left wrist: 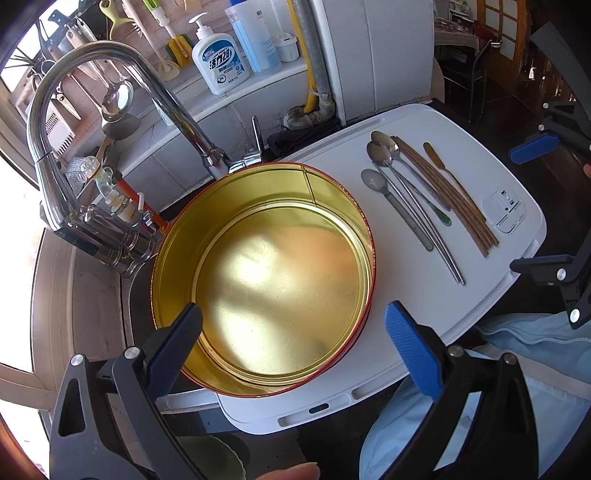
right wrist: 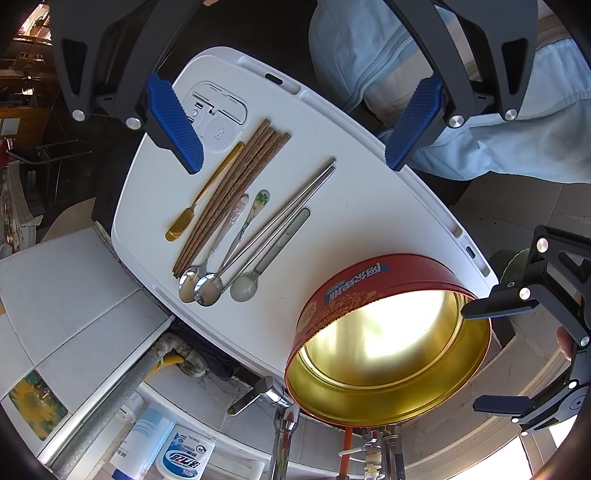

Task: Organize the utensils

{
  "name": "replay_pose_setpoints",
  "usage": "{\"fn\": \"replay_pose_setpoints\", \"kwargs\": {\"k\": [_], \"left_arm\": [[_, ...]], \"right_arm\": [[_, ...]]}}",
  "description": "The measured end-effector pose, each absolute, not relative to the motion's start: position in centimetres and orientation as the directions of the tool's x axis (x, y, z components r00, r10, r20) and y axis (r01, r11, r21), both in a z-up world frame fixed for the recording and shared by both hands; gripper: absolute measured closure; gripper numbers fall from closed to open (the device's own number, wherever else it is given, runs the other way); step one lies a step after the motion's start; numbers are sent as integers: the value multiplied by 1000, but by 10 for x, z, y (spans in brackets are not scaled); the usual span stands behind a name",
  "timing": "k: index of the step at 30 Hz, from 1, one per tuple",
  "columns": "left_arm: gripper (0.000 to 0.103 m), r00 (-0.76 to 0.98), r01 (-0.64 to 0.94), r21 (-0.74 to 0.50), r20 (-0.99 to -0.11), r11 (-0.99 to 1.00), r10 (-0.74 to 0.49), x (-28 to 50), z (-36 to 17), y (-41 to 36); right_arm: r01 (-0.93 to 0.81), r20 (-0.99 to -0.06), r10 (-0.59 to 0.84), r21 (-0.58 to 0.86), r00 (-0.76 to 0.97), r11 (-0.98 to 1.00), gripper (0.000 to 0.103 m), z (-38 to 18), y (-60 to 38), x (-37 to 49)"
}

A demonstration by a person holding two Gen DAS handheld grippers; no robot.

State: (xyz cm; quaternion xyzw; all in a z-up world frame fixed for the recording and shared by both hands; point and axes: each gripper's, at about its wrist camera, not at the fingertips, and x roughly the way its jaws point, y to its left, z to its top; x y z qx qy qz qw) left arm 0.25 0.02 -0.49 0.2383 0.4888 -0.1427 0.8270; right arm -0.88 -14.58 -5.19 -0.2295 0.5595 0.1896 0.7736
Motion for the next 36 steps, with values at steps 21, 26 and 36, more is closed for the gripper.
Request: {"fn": "replay_pose_setpoints", "kwargs": {"k": [21,26,36], "left_arm": [[7,444,458,165,-894,874,-64,10,-7,-2],[7,419,475,133,-903,870,-91,14,-7,-15],[7,414,507,26,-884,862,-217,21,3,-68]], "right_arm": [[-517,-950,43,-130,310,846,3,-53,-157,-1],[-463,-949,50,-105,311,880,3,-56,-178,5],[-325,-946,106,1,306,946,3,-64,-244,25]]}}
